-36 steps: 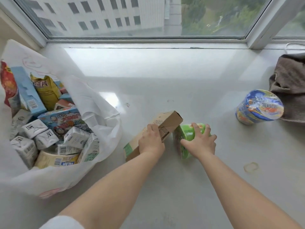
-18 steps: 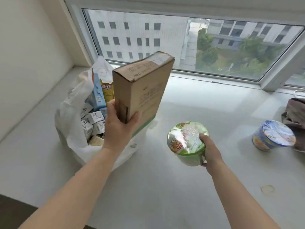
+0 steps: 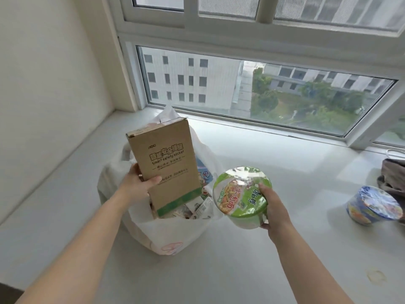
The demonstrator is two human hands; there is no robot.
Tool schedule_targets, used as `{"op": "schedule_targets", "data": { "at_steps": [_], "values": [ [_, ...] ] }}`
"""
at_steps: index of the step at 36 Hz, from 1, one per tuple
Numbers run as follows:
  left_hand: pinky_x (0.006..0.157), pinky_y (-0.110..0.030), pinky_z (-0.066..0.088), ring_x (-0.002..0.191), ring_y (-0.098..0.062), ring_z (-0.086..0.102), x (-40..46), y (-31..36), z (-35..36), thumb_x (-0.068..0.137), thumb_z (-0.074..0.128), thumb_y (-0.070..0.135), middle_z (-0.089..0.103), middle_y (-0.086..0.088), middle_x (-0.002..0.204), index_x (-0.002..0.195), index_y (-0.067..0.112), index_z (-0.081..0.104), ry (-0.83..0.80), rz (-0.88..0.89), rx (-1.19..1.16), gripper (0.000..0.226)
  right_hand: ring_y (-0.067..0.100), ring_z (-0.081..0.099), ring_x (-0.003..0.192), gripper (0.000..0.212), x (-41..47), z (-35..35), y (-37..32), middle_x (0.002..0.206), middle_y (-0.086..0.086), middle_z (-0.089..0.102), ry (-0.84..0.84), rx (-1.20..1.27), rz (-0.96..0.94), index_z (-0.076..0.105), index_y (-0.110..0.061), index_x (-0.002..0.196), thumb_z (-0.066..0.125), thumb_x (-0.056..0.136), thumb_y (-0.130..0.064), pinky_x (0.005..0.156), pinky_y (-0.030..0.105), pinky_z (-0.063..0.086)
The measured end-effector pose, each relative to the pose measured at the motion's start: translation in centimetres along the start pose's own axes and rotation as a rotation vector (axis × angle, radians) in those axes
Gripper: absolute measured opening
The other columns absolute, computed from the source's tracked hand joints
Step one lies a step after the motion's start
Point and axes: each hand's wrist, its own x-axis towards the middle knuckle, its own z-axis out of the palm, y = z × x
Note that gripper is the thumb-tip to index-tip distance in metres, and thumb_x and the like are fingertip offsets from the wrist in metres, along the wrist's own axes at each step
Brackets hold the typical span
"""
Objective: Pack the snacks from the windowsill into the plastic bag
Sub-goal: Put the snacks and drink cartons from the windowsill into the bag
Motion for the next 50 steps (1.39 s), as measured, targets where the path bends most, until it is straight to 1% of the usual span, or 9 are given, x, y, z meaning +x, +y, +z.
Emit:
{"op": "schedule_targets", "data": {
  "at_steps": [6,9,12,19,25,30,35,41,50],
  "values": [
    [0.083,-0.016,0.045,0.094,0.000,0.056,0.6,1.0,-2.6,0.084,0.069,0.015,0.060,0.020,0.102,0.114,0.033,0.048,-0.222,0.107,0.001,0.041,0.007,0.058,0.076,0.007,0.3,2.2,-0.4,0.089,-0.007,0.063,0.023,0.037,-0.044,0.055,-0.028,0.094,0.049,0.094,-0.032,0.059,0.026,0.040],
    [0.094,-0.034,0.048,0.106,-0.010,0.059,1.0,0.6,-2.0,0.083,0.071,0.019,0.064,0.013,0.113,0.121,0.034,0.049,-0.330,0.128,0.078,0.045,0.009,0.061,0.085,0.014,0.7,3.0,0.1,0.101,-0.004,0.064,0.047,0.028,-0.066,0.058,-0.029,0.096,0.055,0.088,-0.040,0.065,0.026,0.042],
    [0.094,-0.035,0.046,0.106,-0.013,0.055,1.6,-0.8,0.8,0.085,0.068,0.024,0.059,0.012,0.114,0.126,0.027,0.046,-0.190,0.135,0.154,0.047,0.018,0.061,0.106,0.063,1.1,3.5,0.7,0.124,0.001,0.058,0.078,-0.001,-0.073,0.060,-0.030,0.113,0.062,0.059,-0.062,0.083,0.036,0.050],
    [0.092,-0.037,0.047,0.113,-0.023,0.055,3.4,-2.2,5.2,0.094,0.051,0.038,0.058,0.000,0.124,0.129,0.017,0.046,-0.025,0.049,0.108,0.041,0.022,0.059,0.112,0.069,1.2,4.2,0.7,0.129,0.003,0.055,0.117,-0.001,-0.087,0.059,-0.034,0.113,0.062,0.052,-0.065,0.098,0.048,0.047],
    [0.100,-0.039,0.040,0.121,-0.024,0.045,3.3,-2.7,8.6,0.097,0.041,0.044,0.050,-0.006,0.130,0.131,0.017,0.046,-0.117,0.067,0.516,0.044,0.024,0.057,0.114,0.076,2.2,6.5,1.0,0.133,0.007,0.049,0.088,0.005,-0.148,0.056,-0.032,0.122,0.065,0.055,-0.066,0.094,0.048,0.051],
    [0.094,-0.043,0.041,0.117,-0.027,0.037,1.4,-3.9,5.9,0.081,0.067,0.029,0.040,-0.005,0.134,0.127,0.023,0.050,0.350,0.293,0.724,0.049,0.015,0.047,0.118,0.079,1.8,9.0,0.7,0.134,0.003,0.037,0.106,-0.072,-0.249,0.047,-0.021,0.134,0.055,0.065,-0.058,0.094,0.033,0.046],
    [0.094,-0.047,0.036,0.117,-0.037,0.037,1.6,-6.4,2.0,0.062,0.081,0.024,0.036,-0.018,0.136,0.136,0.019,0.030,0.630,0.000,0.471,0.091,0.022,0.040,0.126,0.087,1.5,10.9,1.7,0.137,-0.002,0.034,0.172,-0.274,-0.374,0.041,-0.028,0.137,0.047,0.061,-0.071,0.109,0.043,0.033],
    [0.081,-0.033,0.043,0.103,-0.035,0.057,1.6,-5.9,-0.3,0.092,0.048,0.016,0.064,-0.014,0.110,0.118,0.011,0.057,0.437,-0.296,-0.093,0.028,0.023,0.030,0.131,0.095,1.0,12.4,2.0,0.143,0.000,0.033,0.217,-0.487,-0.483,0.039,-0.030,0.139,0.034,0.055,-0.075,0.106,0.037,0.024],
    [0.079,-0.035,0.042,0.088,-0.023,0.051,-1.0,-4.7,-5.1,0.093,0.043,0.015,0.055,-0.005,0.082,0.100,0.000,0.057,0.611,-0.417,-0.611,0.022,0.021,0.028,0.133,0.089,-0.2,16.7,2.4,0.143,-0.001,0.031,0.127,-0.439,-0.541,0.038,-0.029,0.138,0.038,0.060,-0.073,0.112,0.042,0.026]
  ]
}}
